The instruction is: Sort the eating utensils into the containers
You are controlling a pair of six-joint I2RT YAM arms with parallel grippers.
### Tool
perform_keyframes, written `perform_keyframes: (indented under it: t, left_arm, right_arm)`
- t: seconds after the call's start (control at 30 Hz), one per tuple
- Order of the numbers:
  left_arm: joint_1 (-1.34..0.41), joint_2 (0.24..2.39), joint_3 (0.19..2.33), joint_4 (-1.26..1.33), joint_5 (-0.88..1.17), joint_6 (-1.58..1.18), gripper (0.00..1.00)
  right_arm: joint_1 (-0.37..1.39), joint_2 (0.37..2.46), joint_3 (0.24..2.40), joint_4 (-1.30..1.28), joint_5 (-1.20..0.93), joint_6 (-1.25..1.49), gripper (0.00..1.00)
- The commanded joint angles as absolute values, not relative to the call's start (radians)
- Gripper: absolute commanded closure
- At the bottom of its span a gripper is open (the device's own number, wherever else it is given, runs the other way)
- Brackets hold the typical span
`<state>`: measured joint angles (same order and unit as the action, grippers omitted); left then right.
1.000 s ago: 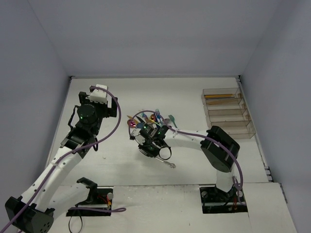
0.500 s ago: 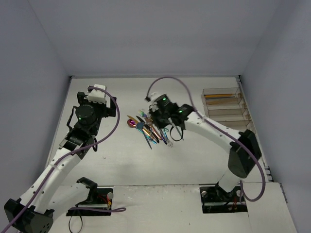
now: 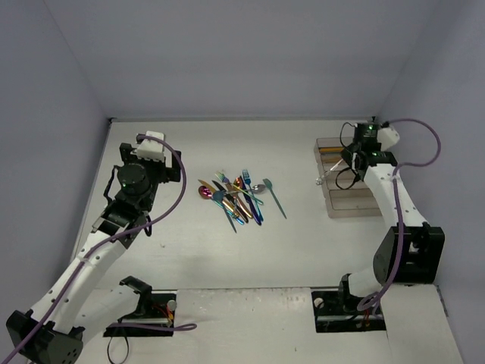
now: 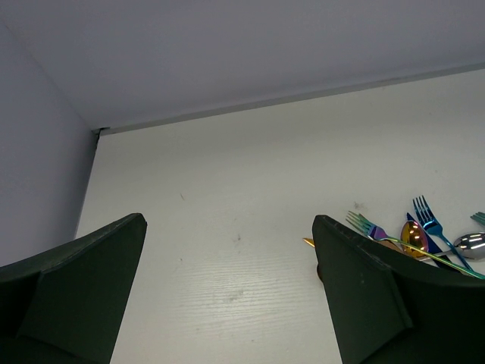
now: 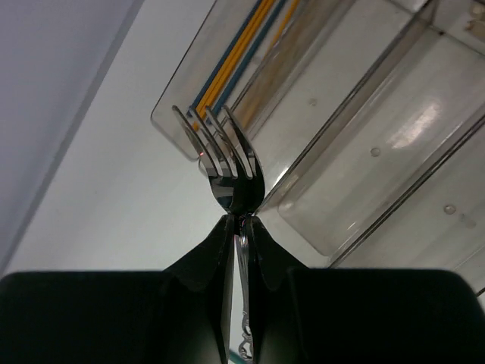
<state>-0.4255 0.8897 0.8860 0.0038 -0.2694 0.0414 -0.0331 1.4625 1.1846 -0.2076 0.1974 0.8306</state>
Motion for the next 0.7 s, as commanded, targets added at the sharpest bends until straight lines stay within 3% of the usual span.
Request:
perform_keyframes:
  t: [0.0,0.67]
  left_arm:
    - [-0.431,0.868,0.928,0.066,-0.259,0.021,0.1]
    - [-0.431,0.883,0.929,0.065,-0.246,0.015,0.1]
  right_arm:
    - [-0.109,1.507,1.185,-0.047,0.25,1.104,1.0]
    - [-0.19,1.793,1.294,0.055,0.362,1.349,1.0]
